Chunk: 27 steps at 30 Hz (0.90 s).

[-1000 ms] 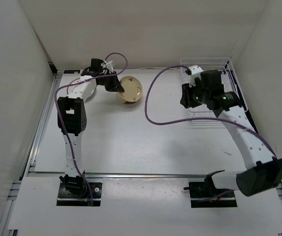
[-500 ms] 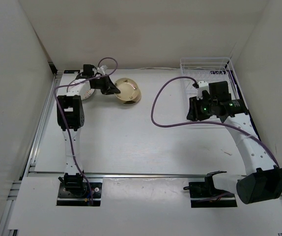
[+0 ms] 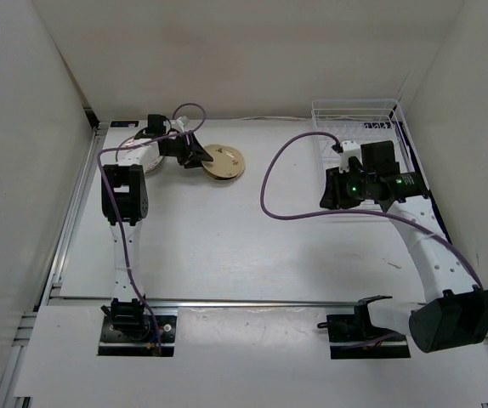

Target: Unload the plates from the dish rack

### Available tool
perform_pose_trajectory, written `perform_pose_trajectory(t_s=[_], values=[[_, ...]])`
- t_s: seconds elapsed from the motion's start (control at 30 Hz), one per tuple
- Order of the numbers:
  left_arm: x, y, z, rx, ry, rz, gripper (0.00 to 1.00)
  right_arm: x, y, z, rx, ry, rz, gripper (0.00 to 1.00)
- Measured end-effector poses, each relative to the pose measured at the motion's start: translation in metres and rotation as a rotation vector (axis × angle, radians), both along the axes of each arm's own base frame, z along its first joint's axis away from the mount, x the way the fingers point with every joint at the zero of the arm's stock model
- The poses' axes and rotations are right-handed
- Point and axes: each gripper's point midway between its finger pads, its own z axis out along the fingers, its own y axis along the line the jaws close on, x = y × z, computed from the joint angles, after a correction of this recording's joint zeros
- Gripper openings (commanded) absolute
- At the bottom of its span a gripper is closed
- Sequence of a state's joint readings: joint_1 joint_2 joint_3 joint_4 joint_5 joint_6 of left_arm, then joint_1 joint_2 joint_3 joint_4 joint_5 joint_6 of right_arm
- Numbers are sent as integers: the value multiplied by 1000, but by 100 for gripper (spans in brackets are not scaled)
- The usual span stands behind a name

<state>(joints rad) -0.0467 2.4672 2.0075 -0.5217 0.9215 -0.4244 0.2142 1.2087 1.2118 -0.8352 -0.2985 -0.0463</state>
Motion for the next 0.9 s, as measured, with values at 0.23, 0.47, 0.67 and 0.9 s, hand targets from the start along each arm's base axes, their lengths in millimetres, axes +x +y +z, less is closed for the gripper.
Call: perform_pose_trajectory(t_s=[0.23,0.47,0.67,0.9], values=[[0,2,-5,13,2,7,76,-4,1,-14,8,33,-8,43],[-2,4,-8,50,-26,1,90,-8,2,-13,20,18,-6,44],[3,10,-7,170,-92,12,91,-9,3,-14,33,12,-9,44],[6,14,-16,327,-144,20,92,-15,3,-18,45,20,-11,44]])
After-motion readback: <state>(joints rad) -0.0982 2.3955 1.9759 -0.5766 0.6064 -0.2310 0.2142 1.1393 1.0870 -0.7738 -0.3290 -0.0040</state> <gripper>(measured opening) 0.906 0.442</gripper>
